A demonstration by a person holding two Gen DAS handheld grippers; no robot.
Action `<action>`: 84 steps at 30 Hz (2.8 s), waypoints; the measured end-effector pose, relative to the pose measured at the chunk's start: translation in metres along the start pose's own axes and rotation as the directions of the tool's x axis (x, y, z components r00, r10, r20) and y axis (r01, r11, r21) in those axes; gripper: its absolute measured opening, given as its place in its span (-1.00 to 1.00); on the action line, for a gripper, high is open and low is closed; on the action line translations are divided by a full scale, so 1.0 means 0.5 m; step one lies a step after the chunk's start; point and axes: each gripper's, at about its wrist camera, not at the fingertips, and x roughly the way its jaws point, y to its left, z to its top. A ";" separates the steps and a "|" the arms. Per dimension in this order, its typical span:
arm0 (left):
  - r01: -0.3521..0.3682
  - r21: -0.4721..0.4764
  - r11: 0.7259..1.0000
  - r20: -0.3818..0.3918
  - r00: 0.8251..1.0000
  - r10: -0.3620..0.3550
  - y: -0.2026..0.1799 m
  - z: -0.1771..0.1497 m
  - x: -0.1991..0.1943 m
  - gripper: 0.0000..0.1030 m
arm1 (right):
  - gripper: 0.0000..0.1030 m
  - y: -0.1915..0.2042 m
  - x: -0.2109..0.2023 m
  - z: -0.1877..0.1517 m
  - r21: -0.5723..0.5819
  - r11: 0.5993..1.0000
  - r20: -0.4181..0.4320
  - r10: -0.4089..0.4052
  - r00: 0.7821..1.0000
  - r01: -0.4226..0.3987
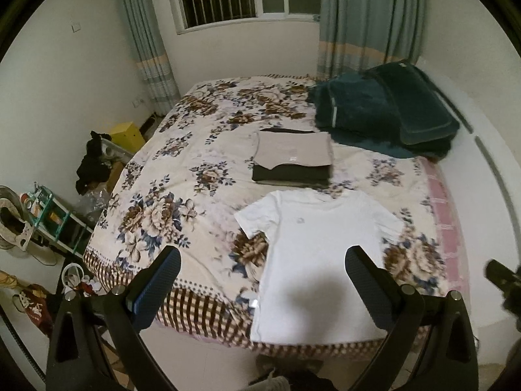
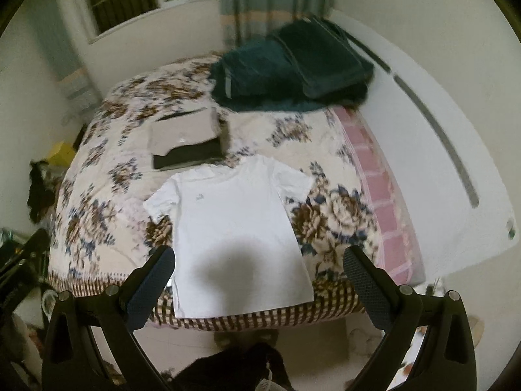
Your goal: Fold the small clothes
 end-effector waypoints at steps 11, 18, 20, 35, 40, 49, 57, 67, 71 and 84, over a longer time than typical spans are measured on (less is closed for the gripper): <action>-0.143 -0.016 0.990 -0.197 0.971 0.137 -0.057 -0.044 0.401 1.00 | 1.00 -0.284 0.561 0.002 0.438 0.898 -0.223 0.079 0.972 0.027; -0.245 -0.064 0.967 -0.373 0.905 0.204 -0.082 -0.115 0.668 1.00 | 0.89 -0.463 1.010 -0.044 0.787 0.610 -0.175 0.365 0.915 -0.093; -0.254 -0.104 0.961 -0.428 0.884 0.188 -0.082 -0.146 0.747 1.00 | 0.87 -0.472 1.136 -0.057 0.856 0.504 -0.134 0.435 0.890 -0.118; -0.248 -0.213 0.945 -0.522 0.846 0.105 -0.080 -0.269 1.000 1.00 | -0.84 -0.381 1.511 0.045 0.880 0.437 0.043 0.317 0.948 -0.186; -0.254 -0.169 0.952 -0.456 0.877 0.153 -0.045 -0.272 0.987 1.00 | -0.85 -0.169 1.442 0.214 0.459 0.880 -0.031 0.156 0.987 -0.124; -0.295 -0.175 0.939 -0.440 0.877 0.194 0.086 -0.281 0.984 1.00 | -0.37 0.238 1.467 0.211 -0.166 0.905 -0.424 0.293 0.857 -0.392; -0.318 -0.220 0.922 -0.450 0.872 0.193 0.146 -0.288 1.001 1.00 | 0.08 0.115 1.490 0.276 0.274 0.895 -0.271 0.423 0.865 -0.352; -0.257 -0.310 0.915 -0.469 0.879 0.088 0.147 -0.269 1.030 1.00 | 0.08 0.266 1.590 0.062 0.135 0.912 -0.585 0.389 0.711 -0.387; -0.122 -0.505 0.854 -0.428 0.895 -0.125 0.173 -0.250 1.058 1.00 | 0.08 0.215 1.566 0.028 0.240 0.907 -0.529 0.422 0.736 -0.347; 0.081 -0.861 0.503 -0.152 0.902 -0.404 0.206 -0.214 1.200 -0.83 | 0.08 0.114 1.557 0.020 0.439 0.865 -0.427 0.439 0.790 -0.243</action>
